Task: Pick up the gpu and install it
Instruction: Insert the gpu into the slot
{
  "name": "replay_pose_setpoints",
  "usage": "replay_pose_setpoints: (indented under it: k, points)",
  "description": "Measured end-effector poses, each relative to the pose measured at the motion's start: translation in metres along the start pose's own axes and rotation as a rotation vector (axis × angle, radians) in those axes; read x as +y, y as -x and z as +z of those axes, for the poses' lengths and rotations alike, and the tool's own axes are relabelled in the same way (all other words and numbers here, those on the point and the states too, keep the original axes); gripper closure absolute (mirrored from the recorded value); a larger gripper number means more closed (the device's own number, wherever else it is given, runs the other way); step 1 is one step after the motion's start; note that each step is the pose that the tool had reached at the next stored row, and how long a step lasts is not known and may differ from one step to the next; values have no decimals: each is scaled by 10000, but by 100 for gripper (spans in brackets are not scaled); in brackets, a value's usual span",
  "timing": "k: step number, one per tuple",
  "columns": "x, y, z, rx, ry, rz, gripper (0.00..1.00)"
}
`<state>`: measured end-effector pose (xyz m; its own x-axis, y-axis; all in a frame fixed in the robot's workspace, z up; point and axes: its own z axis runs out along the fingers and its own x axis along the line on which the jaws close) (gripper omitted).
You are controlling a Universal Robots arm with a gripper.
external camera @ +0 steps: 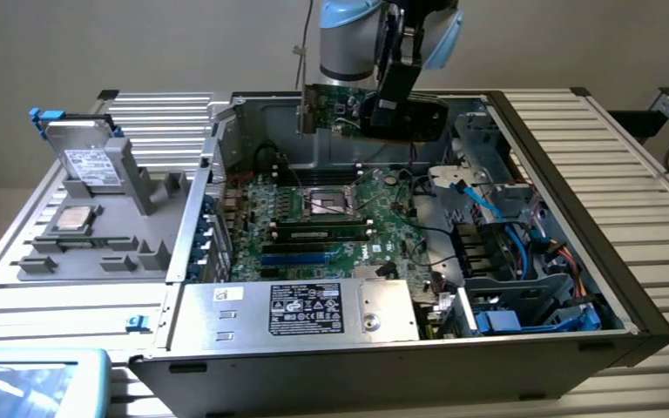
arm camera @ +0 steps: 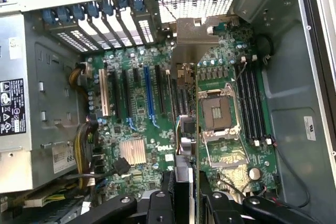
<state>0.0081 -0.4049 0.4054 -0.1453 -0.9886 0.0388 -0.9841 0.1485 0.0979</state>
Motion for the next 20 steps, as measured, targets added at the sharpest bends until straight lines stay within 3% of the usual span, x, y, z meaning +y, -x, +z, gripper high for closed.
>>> replay_pose_setpoints:
  k: [3, 4, 7, 8, 10, 20]
  points:
    - [1, 1, 3, 7, -12, 1, 72]
    - [7, 4, 3, 56, -79, 6, 72]
    - [25, 13, 9, 235, -389, 29, 72]
    - [35, 16, 14, 272, -440, 30, 72]
    - [55, 16, 40, 281, -476, 4, 72]
    - [121, 1, 185, 322, -529, -613, 72]
